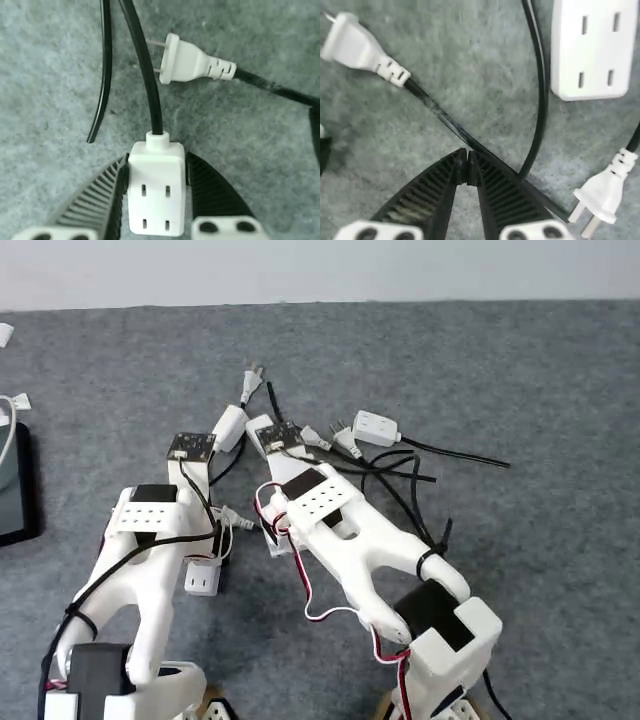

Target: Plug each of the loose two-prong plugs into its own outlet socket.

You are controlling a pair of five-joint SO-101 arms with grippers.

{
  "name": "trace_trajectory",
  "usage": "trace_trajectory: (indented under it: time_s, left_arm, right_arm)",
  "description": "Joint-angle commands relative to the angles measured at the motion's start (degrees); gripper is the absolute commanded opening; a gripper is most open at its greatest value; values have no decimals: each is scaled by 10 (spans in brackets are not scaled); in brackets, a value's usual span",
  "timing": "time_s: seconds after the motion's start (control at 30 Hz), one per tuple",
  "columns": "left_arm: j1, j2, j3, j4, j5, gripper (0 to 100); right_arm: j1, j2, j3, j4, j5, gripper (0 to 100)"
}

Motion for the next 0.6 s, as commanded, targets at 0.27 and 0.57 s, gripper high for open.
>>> trace_trajectory:
  time_s: [0.27, 0.57]
  left_arm:
    - [17, -16, -4, -18, 53, 29]
    - [78, -15, -4, -23, 70, 29]
  right_arm:
    - [40, 92, -120, 49, -6, 9]
    - [131, 124, -209, 59, 19, 9]
